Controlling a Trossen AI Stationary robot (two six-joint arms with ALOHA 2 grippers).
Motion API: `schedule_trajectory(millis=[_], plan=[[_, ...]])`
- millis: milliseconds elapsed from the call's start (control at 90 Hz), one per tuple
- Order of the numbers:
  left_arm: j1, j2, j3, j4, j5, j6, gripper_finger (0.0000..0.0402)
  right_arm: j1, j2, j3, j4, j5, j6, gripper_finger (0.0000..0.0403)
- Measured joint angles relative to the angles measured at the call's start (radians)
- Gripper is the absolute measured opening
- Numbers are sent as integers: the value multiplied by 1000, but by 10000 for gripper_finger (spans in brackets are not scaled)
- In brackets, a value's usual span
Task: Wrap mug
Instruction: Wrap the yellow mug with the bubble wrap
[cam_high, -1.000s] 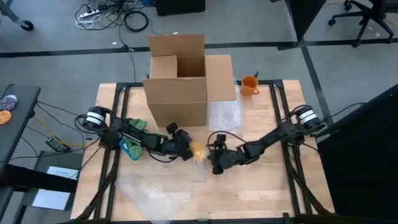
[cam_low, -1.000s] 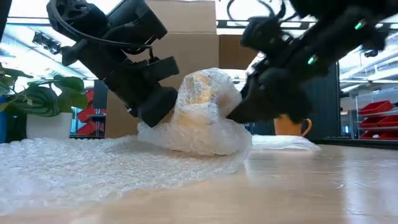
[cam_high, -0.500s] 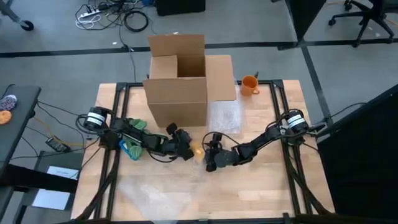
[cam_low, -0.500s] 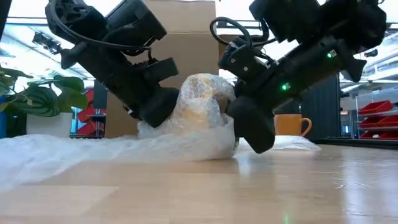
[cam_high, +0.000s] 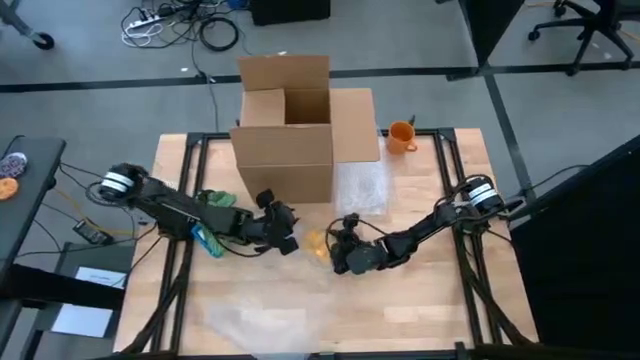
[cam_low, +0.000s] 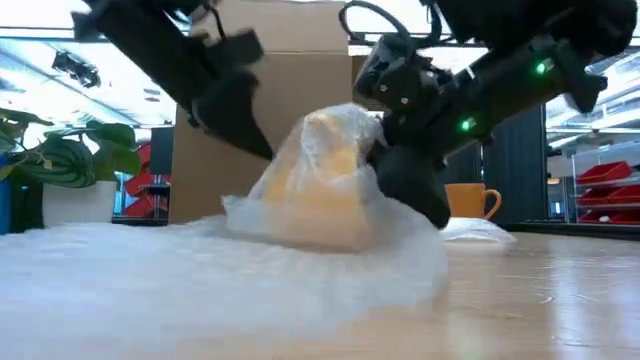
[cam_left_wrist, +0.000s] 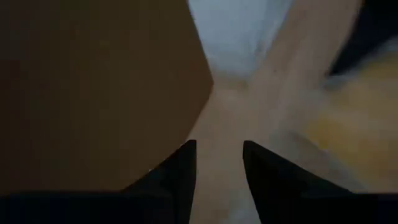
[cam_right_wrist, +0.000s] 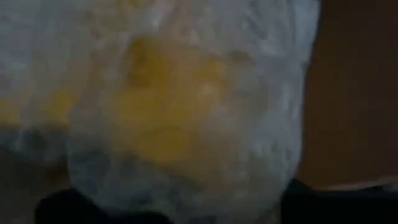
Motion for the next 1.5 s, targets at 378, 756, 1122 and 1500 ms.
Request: schedule_trajectory(millis=[378,756,1122,1500], plan=[[-190,139,-1,97,204,-129,117,14,8,19,76,145,-671,15],[-203,315,3,111,338,-214,117,8,77,19,81,14,-1259,25],[-202,205,-4,68,365,-194,117,12,90,34,148,-55,-1239,130],[-201,202,-3,208,366,-154,117,69,82,66,216,65,-1219,220]])
